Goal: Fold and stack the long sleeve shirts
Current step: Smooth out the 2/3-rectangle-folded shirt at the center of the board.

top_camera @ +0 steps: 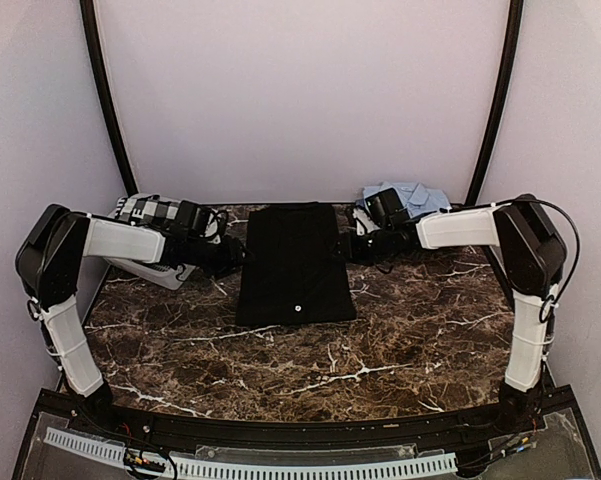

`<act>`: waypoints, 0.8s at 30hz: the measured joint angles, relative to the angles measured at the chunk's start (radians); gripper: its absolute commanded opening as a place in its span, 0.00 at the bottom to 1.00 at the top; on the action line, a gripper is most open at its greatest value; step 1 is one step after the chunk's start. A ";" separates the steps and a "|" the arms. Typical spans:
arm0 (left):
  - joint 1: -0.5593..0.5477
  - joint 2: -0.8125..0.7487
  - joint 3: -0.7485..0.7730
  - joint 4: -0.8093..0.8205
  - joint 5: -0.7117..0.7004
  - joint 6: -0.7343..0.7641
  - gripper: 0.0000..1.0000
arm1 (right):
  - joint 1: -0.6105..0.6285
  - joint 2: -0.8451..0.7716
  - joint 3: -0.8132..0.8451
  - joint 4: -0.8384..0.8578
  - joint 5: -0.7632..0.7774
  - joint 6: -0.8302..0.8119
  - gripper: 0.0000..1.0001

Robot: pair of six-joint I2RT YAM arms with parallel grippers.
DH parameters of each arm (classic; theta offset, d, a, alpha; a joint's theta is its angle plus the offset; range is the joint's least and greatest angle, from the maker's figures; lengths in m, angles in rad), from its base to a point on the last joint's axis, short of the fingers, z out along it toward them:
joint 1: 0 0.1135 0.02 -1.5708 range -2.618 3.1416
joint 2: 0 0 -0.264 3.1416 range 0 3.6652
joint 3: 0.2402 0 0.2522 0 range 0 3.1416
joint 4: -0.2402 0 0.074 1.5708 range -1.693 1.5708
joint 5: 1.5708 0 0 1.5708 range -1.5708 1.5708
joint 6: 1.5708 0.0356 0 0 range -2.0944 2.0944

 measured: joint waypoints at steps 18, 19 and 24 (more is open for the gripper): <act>0.000 0.129 0.051 -0.035 0.069 0.035 0.33 | 0.000 0.140 0.090 -0.032 -0.036 -0.061 0.48; 0.000 0.132 0.056 -0.035 0.073 0.034 0.31 | 0.000 0.142 0.090 -0.031 -0.037 -0.061 0.47; -0.002 0.136 0.067 -0.033 0.097 0.026 0.20 | 0.000 0.154 0.090 -0.031 -0.048 -0.066 0.37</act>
